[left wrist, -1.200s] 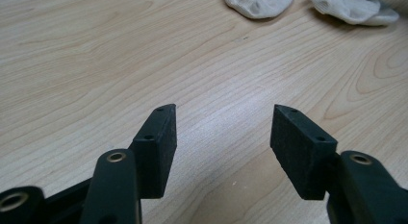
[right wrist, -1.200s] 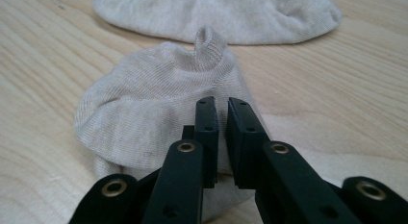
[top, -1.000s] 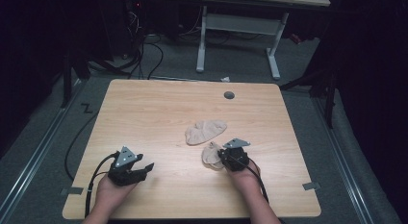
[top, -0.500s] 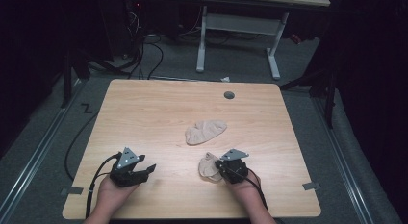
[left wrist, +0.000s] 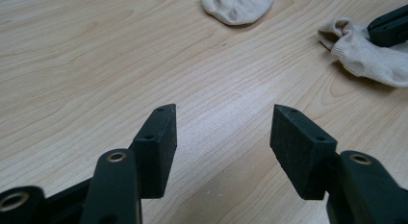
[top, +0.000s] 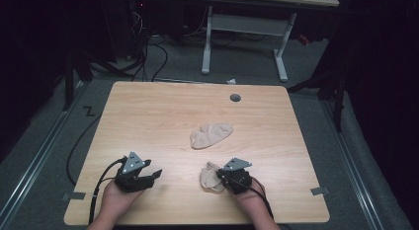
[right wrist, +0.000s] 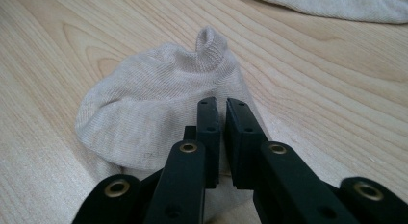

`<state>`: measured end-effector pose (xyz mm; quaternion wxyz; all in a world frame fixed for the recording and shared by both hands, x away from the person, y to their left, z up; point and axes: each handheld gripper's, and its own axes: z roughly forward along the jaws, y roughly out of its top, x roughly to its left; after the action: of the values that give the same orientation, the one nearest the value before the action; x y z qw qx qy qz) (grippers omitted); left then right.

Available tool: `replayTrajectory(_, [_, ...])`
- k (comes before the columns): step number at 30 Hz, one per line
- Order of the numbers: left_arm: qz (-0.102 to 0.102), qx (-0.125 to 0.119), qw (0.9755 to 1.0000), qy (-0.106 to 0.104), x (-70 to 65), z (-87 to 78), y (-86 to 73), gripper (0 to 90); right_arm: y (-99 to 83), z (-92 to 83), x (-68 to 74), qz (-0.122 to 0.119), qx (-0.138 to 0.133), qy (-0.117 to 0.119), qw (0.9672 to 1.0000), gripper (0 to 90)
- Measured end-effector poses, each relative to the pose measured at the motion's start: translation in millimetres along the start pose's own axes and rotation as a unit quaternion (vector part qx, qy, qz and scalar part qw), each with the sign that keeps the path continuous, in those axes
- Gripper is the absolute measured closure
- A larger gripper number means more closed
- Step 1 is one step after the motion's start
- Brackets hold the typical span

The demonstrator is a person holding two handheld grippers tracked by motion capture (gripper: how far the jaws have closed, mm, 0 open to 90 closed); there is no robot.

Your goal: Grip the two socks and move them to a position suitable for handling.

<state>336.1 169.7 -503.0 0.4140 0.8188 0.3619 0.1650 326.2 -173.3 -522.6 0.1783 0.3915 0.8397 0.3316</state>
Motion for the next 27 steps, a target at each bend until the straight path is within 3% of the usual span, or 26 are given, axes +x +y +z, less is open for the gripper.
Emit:
replayTrajectory(7, [-0.007,0.000,1.0000,-0.003,-1.6,1.2,0.4,43.2,1.7,-0.7,5.1,-0.014,0.000,0.005,0.9999,81.5])
replayTrajectory(10, [0.010,0.006,0.9999,0.001,-4.5,1.8,1.1,43.3,3.9,-0.3,4.3,-0.007,-0.001,0.005,1.0000,80.3])
replayTrajectory(12, [-0.006,0.000,0.9999,-0.009,-3.2,2.1,0.9,43.8,5.5,-4.6,4.8,-0.010,-0.014,0.003,0.9998,78.8])
replayTrajectory(14, [0.008,0.008,0.9999,-0.004,-4.6,2.5,0.9,43.7,6.8,-11.1,5.8,-0.009,-0.032,0.002,0.9994,77.5])
replayTrajectory(18, [0.004,0.005,1.0000,-0.005,-3.3,1.2,1.0,43.8,7.4,-19.7,15.8,-0.025,-0.047,0.011,0.9985,74.3])
replayTrajectory(20, [0.003,0.001,1.0000,-0.002,-3.0,0.0,1.4,43.8,5.8,-19.8,22.9,-0.034,-0.043,0.023,0.9982,71.4])
replayTrajectory(22, [0.004,0.003,1.0000,-0.002,-2.6,-0.1,1.3,43.8,3.0,-20.5,28.2,-0.046,-0.036,0.019,0.9981,69.8])
replayTrajectory(24, [0.004,0.003,1.0000,-0.002,-2.0,0.3,1.2,43.9,0.1,-23.9,24.0,-0.036,-0.039,0.008,0.9985,72.4])
replayTrajectory(27, [0.005,0.004,1.0000,-0.002,-1.8,1.7,1.0,43.8,-5.3,-25.9,5.8,-0.013,-0.022,-0.023,0.9994,85.7])
